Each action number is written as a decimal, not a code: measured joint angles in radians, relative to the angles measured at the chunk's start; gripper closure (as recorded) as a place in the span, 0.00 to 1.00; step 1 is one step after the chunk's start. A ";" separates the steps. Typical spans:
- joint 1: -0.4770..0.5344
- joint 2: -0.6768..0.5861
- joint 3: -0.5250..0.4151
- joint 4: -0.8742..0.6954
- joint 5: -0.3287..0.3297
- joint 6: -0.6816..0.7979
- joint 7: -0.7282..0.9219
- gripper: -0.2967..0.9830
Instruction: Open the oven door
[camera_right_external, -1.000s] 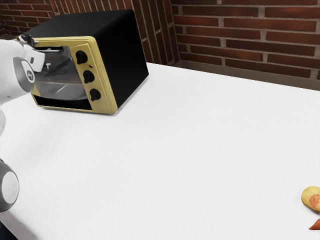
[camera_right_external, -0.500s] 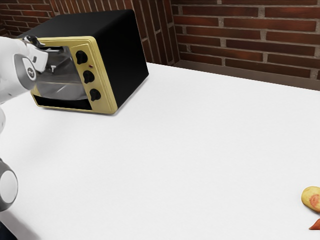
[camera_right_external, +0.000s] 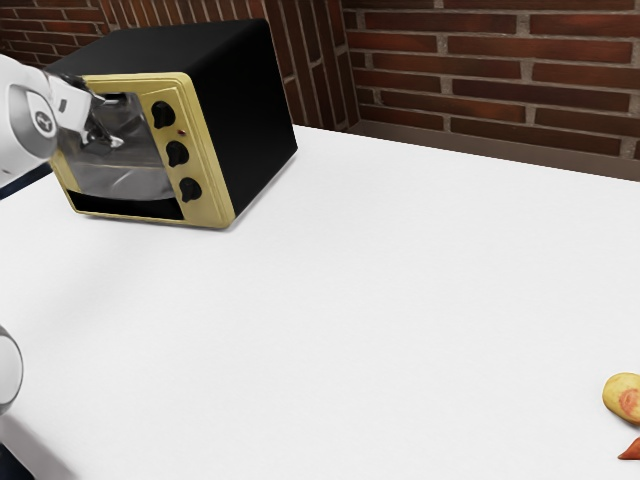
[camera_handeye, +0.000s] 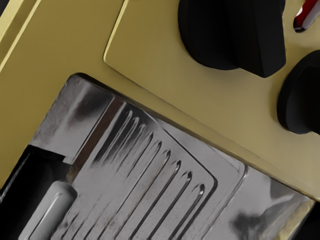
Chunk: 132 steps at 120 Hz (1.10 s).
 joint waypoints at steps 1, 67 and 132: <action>0.001 0.000 0.000 0.000 -0.004 -0.005 0.000 0.23; 0.015 0.004 0.029 0.009 -0.045 0.060 -0.027 0.23; 0.004 0.055 0.016 0.019 -0.044 0.214 -0.060 0.23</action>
